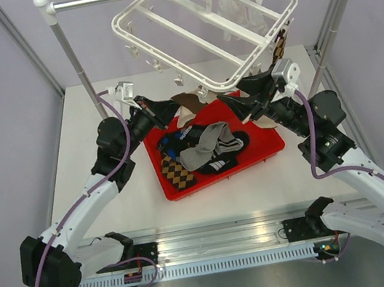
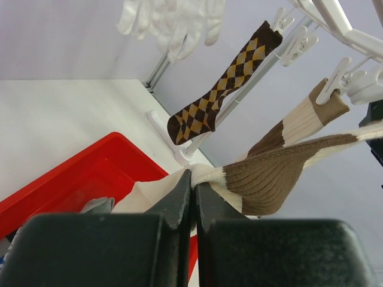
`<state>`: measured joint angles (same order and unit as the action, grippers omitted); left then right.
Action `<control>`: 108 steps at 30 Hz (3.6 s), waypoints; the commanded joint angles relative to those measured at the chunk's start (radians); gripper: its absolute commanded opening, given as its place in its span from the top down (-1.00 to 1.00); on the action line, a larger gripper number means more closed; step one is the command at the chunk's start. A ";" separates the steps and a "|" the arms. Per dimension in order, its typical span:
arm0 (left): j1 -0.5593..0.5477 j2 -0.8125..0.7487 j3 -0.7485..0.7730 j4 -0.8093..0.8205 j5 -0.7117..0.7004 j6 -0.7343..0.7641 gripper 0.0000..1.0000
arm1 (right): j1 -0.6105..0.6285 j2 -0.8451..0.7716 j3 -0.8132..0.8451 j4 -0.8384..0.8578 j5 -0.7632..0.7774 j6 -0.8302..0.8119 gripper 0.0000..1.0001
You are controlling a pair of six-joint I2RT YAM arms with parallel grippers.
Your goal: Remove the socks clipped to the hanger
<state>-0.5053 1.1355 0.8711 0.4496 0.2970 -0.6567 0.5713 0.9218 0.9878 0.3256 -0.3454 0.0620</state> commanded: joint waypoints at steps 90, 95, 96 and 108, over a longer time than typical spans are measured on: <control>0.010 0.087 0.077 -0.107 0.041 -0.106 0.94 | 0.256 0.164 0.161 0.033 0.307 -0.042 0.99; 0.010 0.118 0.066 -0.175 -0.094 -0.074 0.92 | 0.257 0.172 0.157 0.030 0.309 -0.042 0.98; 0.010 0.128 0.063 -0.175 -0.101 -0.070 0.91 | 0.256 0.172 0.157 0.030 0.310 -0.041 0.99; 0.002 0.135 -0.039 -0.018 -0.128 0.022 -0.17 | 0.257 0.201 0.178 0.016 0.316 -0.047 0.98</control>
<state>-0.4999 1.3270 0.8703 0.2970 0.2008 -0.6907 0.8238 1.1133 1.1347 0.3351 -0.0429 0.0116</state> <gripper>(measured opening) 0.570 0.045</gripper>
